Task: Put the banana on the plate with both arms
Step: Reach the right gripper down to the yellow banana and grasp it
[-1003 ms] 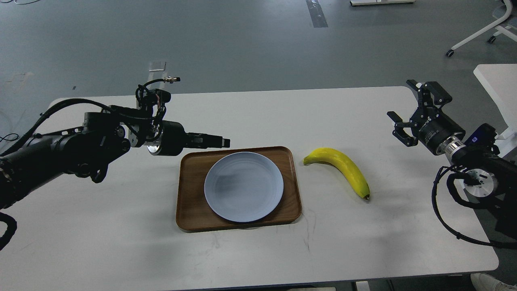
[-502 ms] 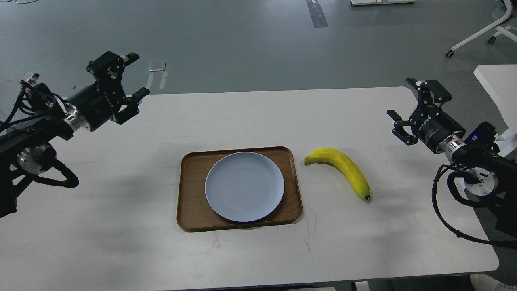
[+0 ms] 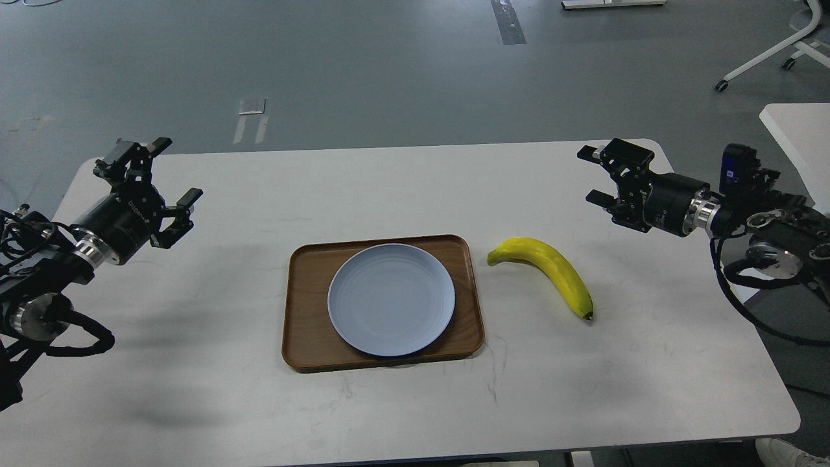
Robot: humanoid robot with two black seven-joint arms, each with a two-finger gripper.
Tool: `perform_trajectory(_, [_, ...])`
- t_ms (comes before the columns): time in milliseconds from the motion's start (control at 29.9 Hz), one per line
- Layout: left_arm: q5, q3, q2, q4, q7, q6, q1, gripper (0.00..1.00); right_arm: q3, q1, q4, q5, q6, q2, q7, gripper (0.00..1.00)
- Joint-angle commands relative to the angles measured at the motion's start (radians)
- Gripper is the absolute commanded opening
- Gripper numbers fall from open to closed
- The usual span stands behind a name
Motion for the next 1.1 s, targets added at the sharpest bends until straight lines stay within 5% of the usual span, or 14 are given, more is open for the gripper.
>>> perform_trajectory(0, [0.002, 0.000, 0.002, -0.002, 0.000, 0.000, -0.003, 0.98, -0.115, 0.128, 0.015, -0.158, 0.000, 0.014, 0.000, 1.00])
perform_trajectory(435, [0.010, -0.001, 0.004, -0.010, 0.000, 0.000, -0.012, 0.98, -0.388, 0.273, 0.058, -0.566, 0.000, 0.097, 0.000, 1.00])
perform_trajectory(869, [0.012, 0.000, 0.005, -0.010, 0.000, 0.000, -0.012, 0.98, -0.569, 0.250, 0.016, -0.590, -0.062, 0.206, 0.000, 1.00])
perform_trajectory(1070, [0.012, 0.000, 0.005, -0.010, 0.000, 0.000, -0.012, 0.98, -0.579, 0.239, 0.016, -0.590, -0.084, 0.212, 0.000, 0.90])
